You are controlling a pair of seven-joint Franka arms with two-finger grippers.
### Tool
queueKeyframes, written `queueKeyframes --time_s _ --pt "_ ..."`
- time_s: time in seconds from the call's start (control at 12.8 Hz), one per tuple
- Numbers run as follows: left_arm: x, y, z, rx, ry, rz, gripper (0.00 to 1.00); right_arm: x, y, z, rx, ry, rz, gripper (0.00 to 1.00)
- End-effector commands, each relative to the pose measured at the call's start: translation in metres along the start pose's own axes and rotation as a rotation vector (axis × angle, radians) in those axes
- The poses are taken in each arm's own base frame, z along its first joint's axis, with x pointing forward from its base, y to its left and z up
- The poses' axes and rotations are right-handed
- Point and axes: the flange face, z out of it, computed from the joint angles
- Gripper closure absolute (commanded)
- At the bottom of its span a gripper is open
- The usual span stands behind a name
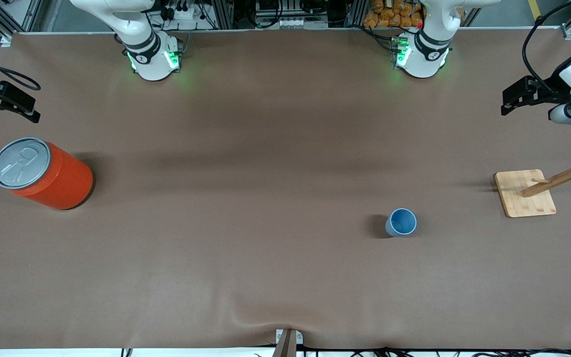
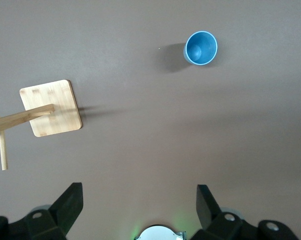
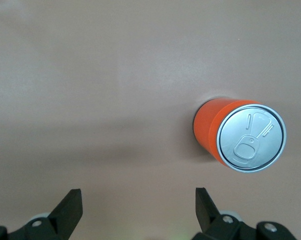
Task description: Flip cup
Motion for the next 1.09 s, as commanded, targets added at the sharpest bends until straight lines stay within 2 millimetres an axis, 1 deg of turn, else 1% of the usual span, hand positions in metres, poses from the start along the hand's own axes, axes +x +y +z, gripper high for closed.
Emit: queueKeyframes --time_s 0.0,0.08,0.39,0.47,0.62,0.7,1.01 --pt "0.0 0.006 -0.003 -0.014 -0.007 -0.014 0.0 0.001 0.003 -0.003 -0.002 -0.003 -0.007 0.0" --pt "0.0 0.008 -0.003 -0.014 -0.008 -0.039 0.0 0.001 0.002 -0.003 -0.002 -0.003 -0.01 0.0" --pt "0.003 -0.011 -0.006 -0.008 0.023 -0.102 0.0 0.001 0.005 -0.003 -0.002 -0.003 -0.012 0.0" --pt "0.003 -0.012 -0.007 -0.001 0.029 -0.103 0.0 0.001 0.003 -0.003 -0.002 -0.003 -0.015 0.0" --pt "0.003 -0.007 -0.006 0.001 0.028 -0.091 0.0 0.001 0.004 -0.002 -0.002 -0.006 -0.016 0.0" --pt "0.003 -0.007 -0.006 0.003 0.028 -0.088 0.0 0.001 0.007 -0.002 -0.002 -0.004 -0.012 0.0" --pt "0.003 -0.005 -0.004 0.005 0.021 -0.085 0.0 0.001 0.006 -0.002 -0.002 -0.006 -0.013 0.0"
